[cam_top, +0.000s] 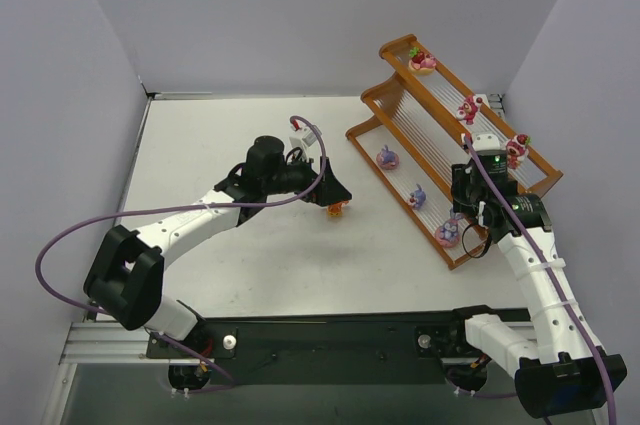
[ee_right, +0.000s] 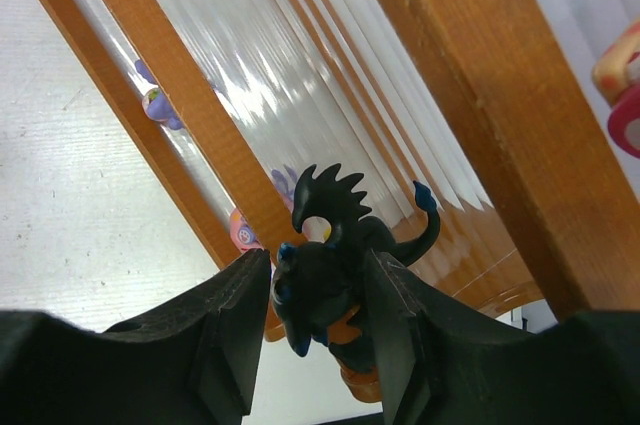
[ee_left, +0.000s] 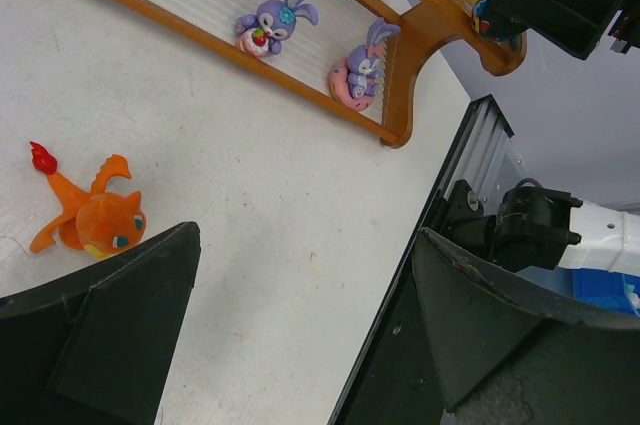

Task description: Place and organize the plastic toys onto the shelf

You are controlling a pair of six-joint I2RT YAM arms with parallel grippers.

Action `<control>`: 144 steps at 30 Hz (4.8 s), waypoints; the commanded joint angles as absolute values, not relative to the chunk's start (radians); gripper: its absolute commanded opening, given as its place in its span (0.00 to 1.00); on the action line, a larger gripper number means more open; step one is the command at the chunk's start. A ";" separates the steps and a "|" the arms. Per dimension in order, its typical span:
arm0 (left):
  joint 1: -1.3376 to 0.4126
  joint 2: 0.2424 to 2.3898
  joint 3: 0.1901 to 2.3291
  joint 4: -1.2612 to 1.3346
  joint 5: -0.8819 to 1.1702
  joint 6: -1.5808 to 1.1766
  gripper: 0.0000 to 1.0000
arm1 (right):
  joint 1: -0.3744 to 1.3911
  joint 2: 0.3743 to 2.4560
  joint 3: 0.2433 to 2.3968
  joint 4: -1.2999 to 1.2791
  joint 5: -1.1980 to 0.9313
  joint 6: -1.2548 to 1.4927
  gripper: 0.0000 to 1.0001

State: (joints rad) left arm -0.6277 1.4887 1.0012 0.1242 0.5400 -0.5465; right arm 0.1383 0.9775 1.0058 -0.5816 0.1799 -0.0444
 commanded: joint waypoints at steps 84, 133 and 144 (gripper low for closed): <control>-0.850 1.233 1.008 0.379 0.459 -0.299 0.95 | 0.267 1.009 1.339 -0.583 -0.727 0.911 0.00; -0.904 1.272 1.103 0.310 0.342 -0.169 0.66 | 0.270 0.965 1.216 -0.371 -0.971 1.104 0.00; -0.905 1.279 1.092 0.347 0.356 -0.189 0.54 | 0.282 0.962 1.190 -0.339 -0.980 1.129 0.00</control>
State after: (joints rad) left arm -0.9020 1.2778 1.0592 0.2718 0.3523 -0.1791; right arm 0.2695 0.9833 1.2037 -0.3305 -0.8692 0.9703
